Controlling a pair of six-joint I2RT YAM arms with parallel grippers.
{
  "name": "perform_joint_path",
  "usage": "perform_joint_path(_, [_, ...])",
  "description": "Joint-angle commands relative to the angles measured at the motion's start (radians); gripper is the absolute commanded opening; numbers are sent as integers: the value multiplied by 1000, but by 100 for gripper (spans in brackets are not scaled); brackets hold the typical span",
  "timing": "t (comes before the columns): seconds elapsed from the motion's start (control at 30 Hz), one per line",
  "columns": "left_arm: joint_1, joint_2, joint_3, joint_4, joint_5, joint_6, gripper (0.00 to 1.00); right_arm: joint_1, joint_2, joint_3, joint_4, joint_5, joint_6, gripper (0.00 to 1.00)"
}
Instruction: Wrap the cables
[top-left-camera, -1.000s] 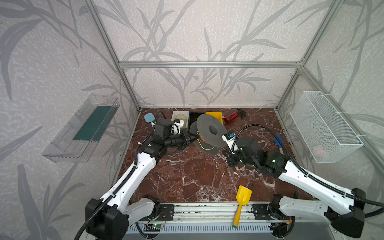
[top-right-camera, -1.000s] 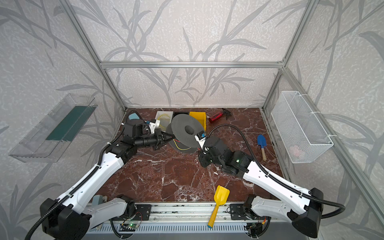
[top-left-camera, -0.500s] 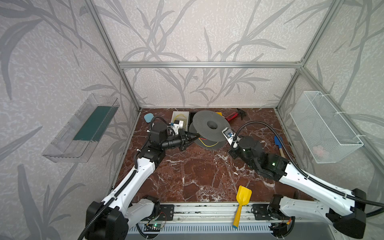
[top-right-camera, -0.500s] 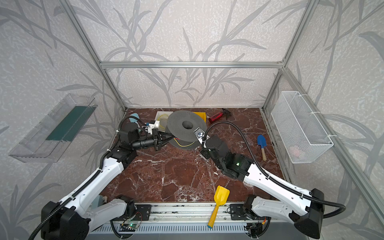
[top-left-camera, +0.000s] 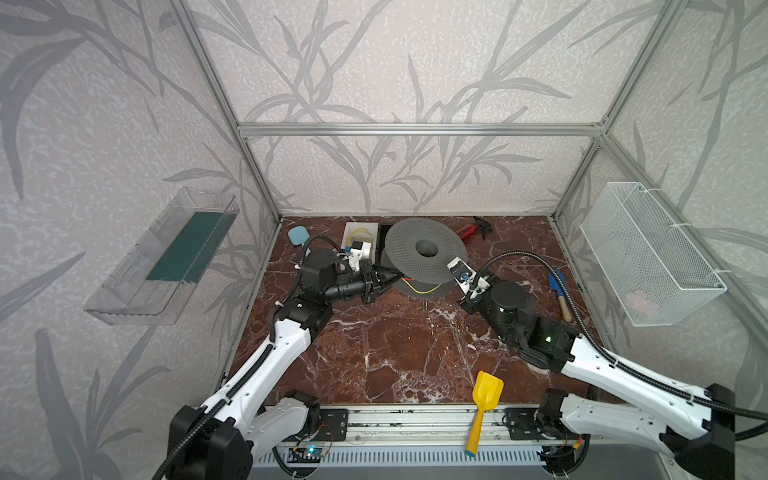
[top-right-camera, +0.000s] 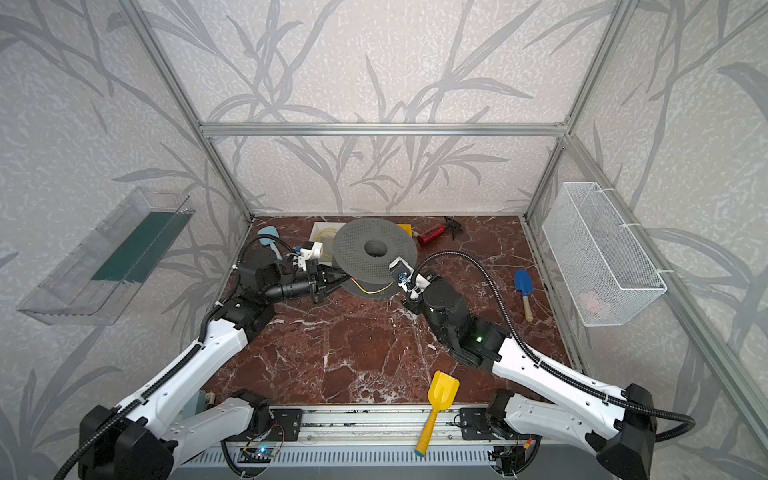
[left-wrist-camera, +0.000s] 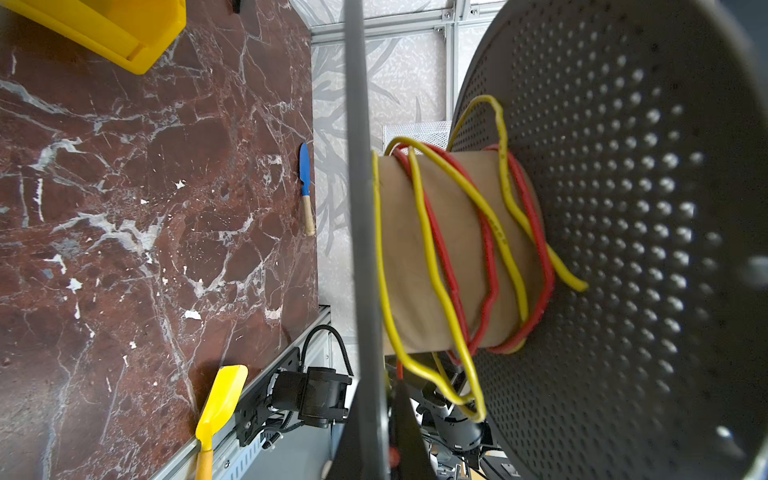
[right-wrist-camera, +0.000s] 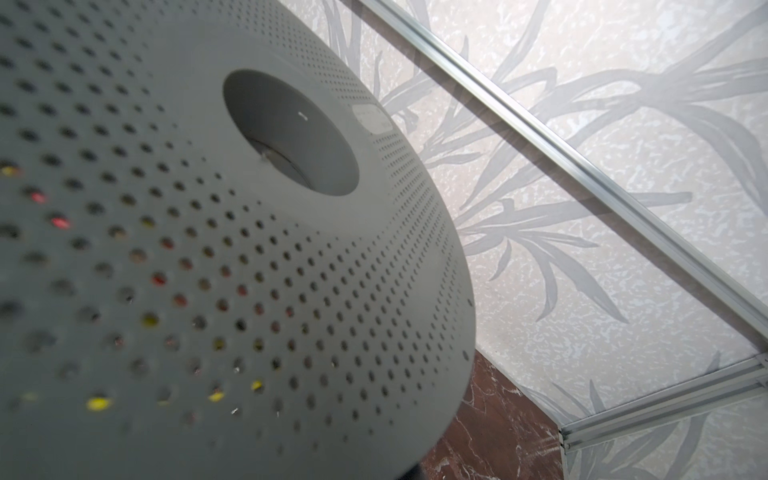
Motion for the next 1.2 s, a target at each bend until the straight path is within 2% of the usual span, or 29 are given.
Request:
perform_joint_path(0.0, [-11,-33,-18,141,89,-38,0,-52,-47,24,111,72,31,0])
perform_joint_path(0.17, [-25,-26,-42,303,101,-100,0,-187,-25,151,-168,-226,238,0])
perform_joint_path(0.37, [-28,-20,-69,440,119,-150,0,-348,70,319,-416,-623,320,6])
perform_joint_path(0.47, [-29,-13,-76,471,127,-156,0,-441,104,349,-439,-871,385,5])
perform_joint_path(0.5, [-29,-10,-80,483,126,-158,0,-476,115,354,-430,-953,411,1])
perform_joint_path(0.53, [-29,-6,-87,506,126,-167,0,-512,124,355,-409,-1041,448,0])
perform_joint_path(0.7, [-30,23,-116,737,120,-279,0,-662,161,355,-258,-1303,636,0])
perform_joint_path(0.77, [-32,33,-118,802,122,-310,0,-692,168,357,-209,-1325,668,0])
perform_joint_path(0.9, [-49,53,-113,838,128,-332,0,-693,156,317,-116,-1234,631,1])
perform_joint_path(1.0, [-69,69,-103,849,137,-340,0,-692,166,304,-47,-1213,619,4])
perform_joint_path(1.07, [-73,74,-100,850,142,-345,0,-691,183,349,-94,-1201,578,9])
perform_joint_path(1.17, [-72,64,-94,823,144,-324,0,-685,194,412,-232,-1171,468,26])
